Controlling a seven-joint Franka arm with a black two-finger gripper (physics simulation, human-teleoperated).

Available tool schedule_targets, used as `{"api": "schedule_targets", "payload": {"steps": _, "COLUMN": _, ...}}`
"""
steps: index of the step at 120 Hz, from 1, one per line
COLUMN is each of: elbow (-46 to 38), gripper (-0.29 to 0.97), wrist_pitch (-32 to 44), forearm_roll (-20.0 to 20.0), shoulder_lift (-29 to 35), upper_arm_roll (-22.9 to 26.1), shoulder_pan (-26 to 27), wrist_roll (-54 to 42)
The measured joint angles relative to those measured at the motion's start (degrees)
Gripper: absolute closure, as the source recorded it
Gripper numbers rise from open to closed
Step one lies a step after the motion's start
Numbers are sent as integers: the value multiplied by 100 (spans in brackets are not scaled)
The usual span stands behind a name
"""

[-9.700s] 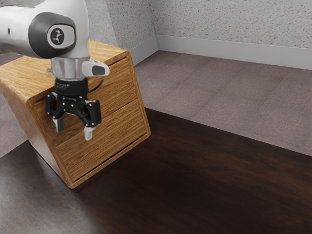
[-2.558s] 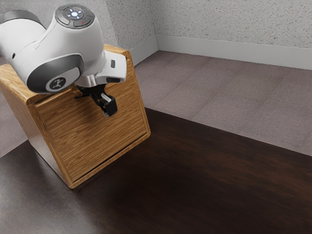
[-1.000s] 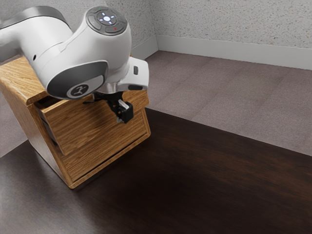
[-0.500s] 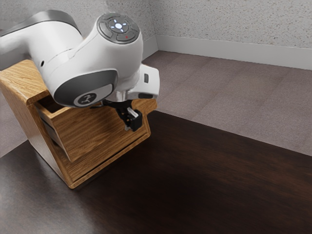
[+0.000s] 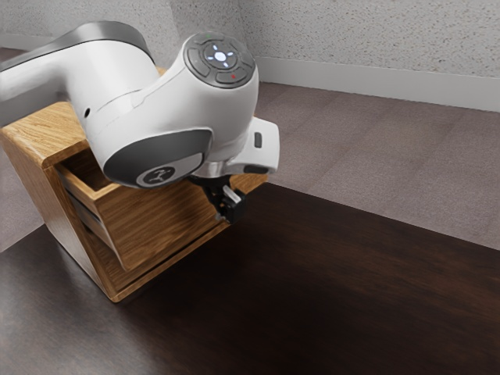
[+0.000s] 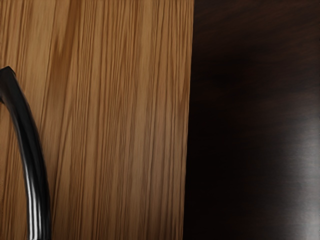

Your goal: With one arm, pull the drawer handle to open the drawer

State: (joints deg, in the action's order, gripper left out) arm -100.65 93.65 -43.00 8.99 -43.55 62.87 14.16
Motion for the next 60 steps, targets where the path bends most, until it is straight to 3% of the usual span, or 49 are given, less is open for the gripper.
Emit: {"api": "schedule_targets", "payload": {"steps": 60, "elbow": 10, "gripper": 9, "wrist_pitch": -205, "forearm_roll": -7, "shoulder_lift": -78, "upper_arm_roll": 503, "shoulder_pan": -3, "wrist_roll": 194}}
